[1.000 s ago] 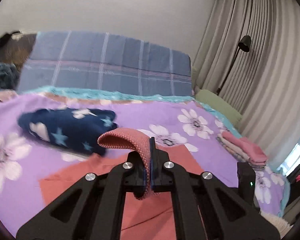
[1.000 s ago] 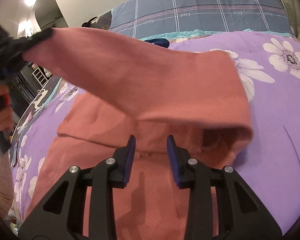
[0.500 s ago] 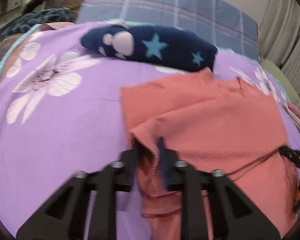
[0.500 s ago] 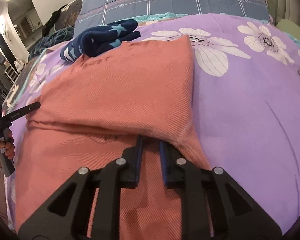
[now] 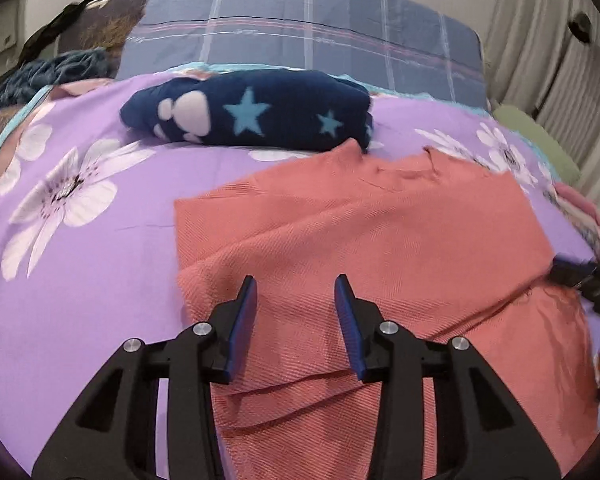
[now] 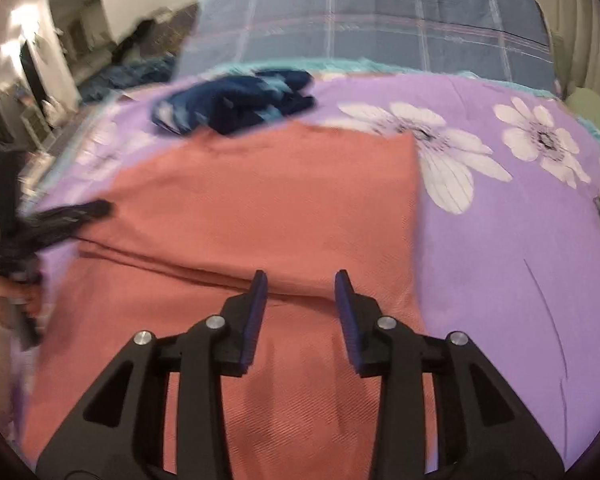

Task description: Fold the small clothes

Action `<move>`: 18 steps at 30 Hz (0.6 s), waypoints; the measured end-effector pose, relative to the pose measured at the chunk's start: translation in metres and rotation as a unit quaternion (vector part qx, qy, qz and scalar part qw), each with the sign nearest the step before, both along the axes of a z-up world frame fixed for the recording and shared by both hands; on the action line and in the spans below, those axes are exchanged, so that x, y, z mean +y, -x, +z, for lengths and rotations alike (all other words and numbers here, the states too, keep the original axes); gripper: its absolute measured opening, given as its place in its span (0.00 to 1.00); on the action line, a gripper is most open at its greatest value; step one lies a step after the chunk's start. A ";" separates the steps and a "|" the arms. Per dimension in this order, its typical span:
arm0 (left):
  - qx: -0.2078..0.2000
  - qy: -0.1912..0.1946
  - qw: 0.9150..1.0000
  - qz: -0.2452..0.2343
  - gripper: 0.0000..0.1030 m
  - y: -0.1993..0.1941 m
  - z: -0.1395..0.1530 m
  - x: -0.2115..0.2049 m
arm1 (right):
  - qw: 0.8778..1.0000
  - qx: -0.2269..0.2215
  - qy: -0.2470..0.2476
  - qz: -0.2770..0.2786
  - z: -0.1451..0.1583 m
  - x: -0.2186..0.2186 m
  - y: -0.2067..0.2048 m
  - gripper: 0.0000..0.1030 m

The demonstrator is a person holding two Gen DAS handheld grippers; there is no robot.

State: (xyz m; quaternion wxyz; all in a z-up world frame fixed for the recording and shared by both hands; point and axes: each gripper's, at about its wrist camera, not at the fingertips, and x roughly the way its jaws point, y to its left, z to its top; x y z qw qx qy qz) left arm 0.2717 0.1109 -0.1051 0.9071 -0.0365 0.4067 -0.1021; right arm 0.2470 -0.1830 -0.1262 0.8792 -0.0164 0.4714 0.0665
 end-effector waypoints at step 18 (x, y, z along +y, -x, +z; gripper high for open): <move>0.024 0.149 0.988 -0.020 0.15 0.031 -0.014 0.064 | 0.985 -0.009 -0.009 0.173 0.075 0.169 -0.065 0.32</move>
